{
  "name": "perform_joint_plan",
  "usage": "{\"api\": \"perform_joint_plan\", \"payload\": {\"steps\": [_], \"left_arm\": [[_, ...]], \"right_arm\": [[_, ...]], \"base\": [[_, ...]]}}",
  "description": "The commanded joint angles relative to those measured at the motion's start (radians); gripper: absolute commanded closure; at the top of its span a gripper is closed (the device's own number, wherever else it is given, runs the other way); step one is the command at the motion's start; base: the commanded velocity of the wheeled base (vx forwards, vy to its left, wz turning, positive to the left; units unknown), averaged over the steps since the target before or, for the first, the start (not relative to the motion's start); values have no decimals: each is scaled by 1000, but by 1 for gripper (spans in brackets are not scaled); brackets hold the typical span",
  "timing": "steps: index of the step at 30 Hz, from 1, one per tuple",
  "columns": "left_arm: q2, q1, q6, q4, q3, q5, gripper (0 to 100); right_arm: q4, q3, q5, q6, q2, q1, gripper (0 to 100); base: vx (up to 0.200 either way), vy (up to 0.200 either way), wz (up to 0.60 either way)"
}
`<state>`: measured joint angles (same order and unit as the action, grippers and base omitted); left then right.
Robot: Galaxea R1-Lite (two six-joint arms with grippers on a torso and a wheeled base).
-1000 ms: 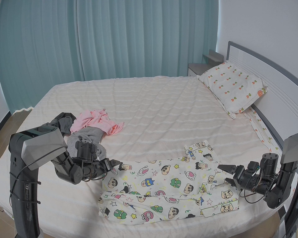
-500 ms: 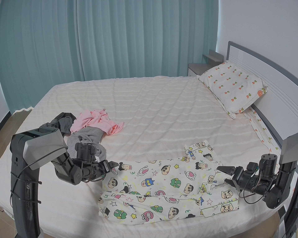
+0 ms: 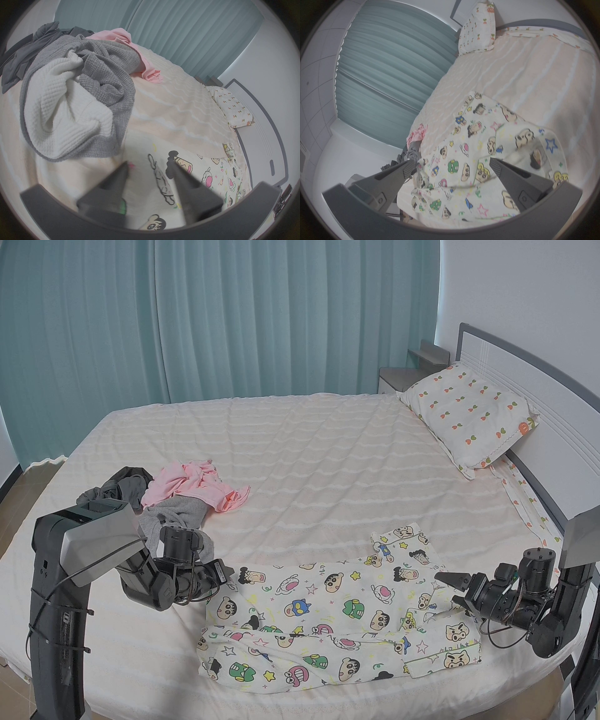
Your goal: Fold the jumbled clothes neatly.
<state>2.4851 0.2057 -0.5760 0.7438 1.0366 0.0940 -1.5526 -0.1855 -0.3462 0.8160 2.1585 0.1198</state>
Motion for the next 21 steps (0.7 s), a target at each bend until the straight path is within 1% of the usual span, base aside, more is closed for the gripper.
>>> {"api": "perform_joint_plan", "payload": {"steps": [1,3,6,10,11,12,15,16,17,18,20,21], "left_arm": [[5,0,-22,9,7,-7,100],[5,-2,-50,28,5,-8,100],[3,-5,-108,86,-4,-8,100],[0,-6,-148,123,-21,-7,100],[0,-6,-154,129,-24,-7,100],[-3,-11,-168,150,-32,-7,100],[-5,-14,-193,190,-38,-7,100],[-5,-14,-199,198,-40,-7,100],[-5,-14,-199,198,-40,-7,100],[-3,-14,-209,209,-40,-8,100],[-3,-14,-214,210,-38,-8,100],[-5,-14,-223,212,-38,-8,100]], "right_arm": [[6,-140,38,-21,24,-12,0],[49,-204,38,-46,43,-22,0],[246,-365,39,-107,73,-51,0],[490,-614,39,-179,144,-108,0],[529,-652,39,-189,155,-115,0],[640,-743,39,-212,179,-129,0],[836,-910,46,-258,236,-141,0],[875,-954,46,-270,254,-143,0],[875,-954,46,-270,254,-143,0],[927,-1032,46,-291,300,-144,0],[944,-1065,49,-302,327,-144,0],[964,-1109,58,-319,359,-143,0]], "base": [[0,0,0],[0,0,0],[0,0,0],[0,0,0],[0,0,0],[0,0,0],[0,0,0],[0,0,0],[0,0,0],[0,0,0],[0,0,0],[0,0,0]]}}
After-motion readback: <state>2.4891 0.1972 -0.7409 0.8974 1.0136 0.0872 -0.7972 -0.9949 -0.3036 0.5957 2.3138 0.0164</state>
